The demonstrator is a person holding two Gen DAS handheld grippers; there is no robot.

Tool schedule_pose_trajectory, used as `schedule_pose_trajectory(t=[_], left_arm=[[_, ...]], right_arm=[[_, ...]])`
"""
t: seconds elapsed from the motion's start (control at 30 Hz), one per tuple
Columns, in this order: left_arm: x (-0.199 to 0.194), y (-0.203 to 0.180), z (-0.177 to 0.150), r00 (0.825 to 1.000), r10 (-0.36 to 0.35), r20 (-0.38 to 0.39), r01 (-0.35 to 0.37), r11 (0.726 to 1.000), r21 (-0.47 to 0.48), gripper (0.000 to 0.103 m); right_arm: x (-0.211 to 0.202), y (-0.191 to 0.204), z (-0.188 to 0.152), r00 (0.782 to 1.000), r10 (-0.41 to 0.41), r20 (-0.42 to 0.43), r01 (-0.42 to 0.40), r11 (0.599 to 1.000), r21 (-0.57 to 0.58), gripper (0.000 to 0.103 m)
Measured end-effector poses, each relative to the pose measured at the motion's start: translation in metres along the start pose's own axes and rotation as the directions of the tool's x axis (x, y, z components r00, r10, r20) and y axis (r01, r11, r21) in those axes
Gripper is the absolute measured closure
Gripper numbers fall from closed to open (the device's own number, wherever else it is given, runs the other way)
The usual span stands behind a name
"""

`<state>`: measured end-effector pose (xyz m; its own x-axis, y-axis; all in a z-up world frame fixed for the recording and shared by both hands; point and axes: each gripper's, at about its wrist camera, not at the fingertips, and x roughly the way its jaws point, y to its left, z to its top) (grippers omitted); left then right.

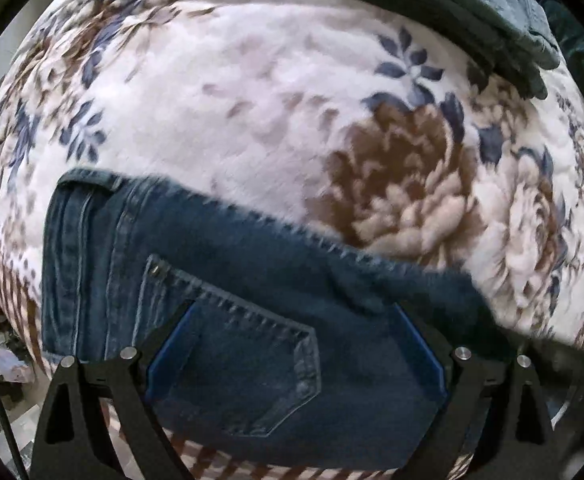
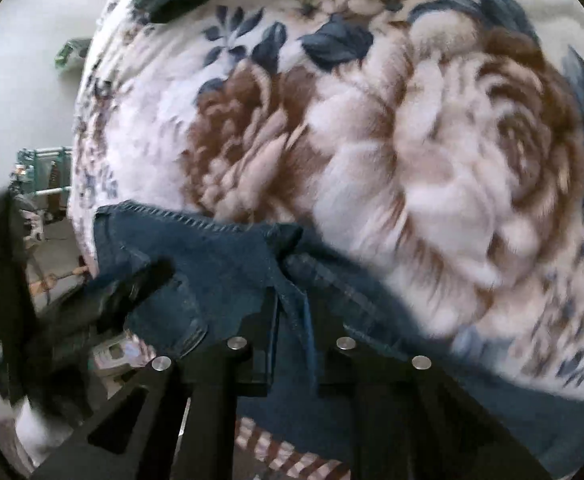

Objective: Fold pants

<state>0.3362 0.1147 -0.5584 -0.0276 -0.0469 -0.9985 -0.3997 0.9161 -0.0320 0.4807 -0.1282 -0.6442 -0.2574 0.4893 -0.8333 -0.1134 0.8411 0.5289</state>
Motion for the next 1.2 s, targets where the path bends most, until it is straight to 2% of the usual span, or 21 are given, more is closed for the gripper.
schedule_pose_trajectory(t=[0.1,0.17,0.3,0.37,0.4,0.43,0.47,0.53,0.57,0.63,0.7,0.73,0.77,0.8,0.87,0.97,1.03,1.1,1.13,1.17,1.2], left_arm=[[0.004,-0.005,0.008,0.999,-0.032,-0.013,0.032,0.999,-0.009,0.008],[0.006,-0.008,0.013,0.999,-0.045,-0.013,0.045,0.999,-0.01,0.008],[0.016,-0.014,0.024,1.0,-0.001,-0.001,0.001,0.999,0.034,0.008],[0.02,-0.014,0.031,1.0,0.005,-0.001,-0.005,0.999,0.042,0.008],[0.021,-0.014,0.032,1.0,0.007,0.0,-0.007,0.999,0.048,0.008],[0.021,-0.015,0.033,1.0,0.013,0.009,-0.013,0.998,0.058,0.008],[0.02,-0.016,0.032,1.0,0.022,0.016,-0.023,0.998,0.066,0.008],[0.016,-0.018,0.032,0.999,0.034,0.031,-0.036,0.996,0.083,0.008],[0.014,-0.016,0.029,0.999,0.039,0.034,-0.041,0.996,0.084,0.008],[0.01,-0.009,0.014,0.998,0.04,0.039,-0.043,0.996,0.079,0.008],[0.009,-0.002,0.004,0.998,0.05,0.049,-0.054,0.995,0.078,0.008],[0.01,0.001,0.001,0.996,0.062,0.058,-0.067,0.994,0.085,0.008],[0.012,0.003,0.0,0.995,0.075,0.059,-0.08,0.992,0.093,0.008],[0.015,0.006,-0.002,0.995,0.081,0.055,-0.086,0.991,0.1,0.008],[0.015,0.014,-0.007,0.996,0.058,0.061,-0.064,0.993,0.103,0.008],[0.015,0.012,-0.012,0.996,0.049,0.071,-0.057,0.992,0.112,0.008],[0.015,0.014,-0.013,0.997,0.05,0.064,-0.056,0.993,0.1,0.008],[0.013,0.017,-0.011,0.997,0.048,0.058,-0.053,0.994,0.091,0.008],[0.013,0.017,-0.01,0.997,0.044,0.057,-0.049,0.995,0.09,0.008],[0.014,0.018,-0.01,0.998,0.042,0.055,-0.047,0.995,0.09,0.008],[0.011,0.019,-0.005,0.998,0.044,0.051,-0.048,0.994,0.094,0.008]], right_arm=[[0.008,0.002,-0.021,0.998,0.05,-0.038,-0.05,0.999,-0.005,0.091],[0.017,0.0,-0.027,0.991,0.08,-0.102,-0.083,0.996,-0.024,0.091],[0.028,-0.011,-0.013,0.98,0.15,-0.13,-0.143,0.988,0.067,0.087],[0.026,-0.03,0.001,0.965,0.243,-0.101,-0.224,0.96,0.167,0.077],[0.026,-0.035,0.005,0.959,0.271,-0.088,-0.252,0.951,0.181,0.07],[0.028,-0.039,0.011,0.953,0.293,-0.08,-0.273,0.941,0.2,0.055],[0.033,-0.044,0.018,0.95,0.302,-0.075,-0.278,0.933,0.23,0.052],[0.046,-0.048,0.027,0.93,0.357,-0.09,-0.322,0.907,0.271,0.052],[0.059,-0.046,0.03,0.91,0.394,-0.13,-0.346,0.894,0.285,0.052],[0.075,-0.038,0.033,0.894,0.411,-0.178,-0.356,0.893,0.275,0.052],[0.089,-0.027,0.036,0.903,0.383,-0.197,-0.329,0.908,0.258,0.05],[0.092,-0.028,0.034,0.907,0.379,-0.185,-0.323,0.905,0.276,0.053],[0.091,-0.027,0.034,0.913,0.365,-0.182,-0.308,0.909,0.28,0.077],[0.086,-0.029,0.034,0.924,0.345,-0.168,-0.29,0.914,0.283,0.082],[0.058,-0.046,0.032,0.917,0.392,-0.07,-0.349,0.876,0.332,0.09],[0.04,-0.06,0.02,0.899,0.436,-0.031,-0.398,0.846,0.355,0.09],[0.041,-0.067,0.015,0.903,0.427,-0.044,-0.38,0.842,0.383,0.089],[0.052,-0.059,0.024,0.915,0.399,-0.059,-0.349,0.856,0.382,0.082],[0.061,-0.052,0.027,0.912,0.398,-0.102,-0.339,0.869,0.36,0.067],[0.073,-0.042,0.03,0.9,0.41,-0.147,-0.344,0.877,0.336,0.063],[0.078,-0.035,0.034,0.908,0.378,-0.183,-0.311,0.898,0.31,0.063]])
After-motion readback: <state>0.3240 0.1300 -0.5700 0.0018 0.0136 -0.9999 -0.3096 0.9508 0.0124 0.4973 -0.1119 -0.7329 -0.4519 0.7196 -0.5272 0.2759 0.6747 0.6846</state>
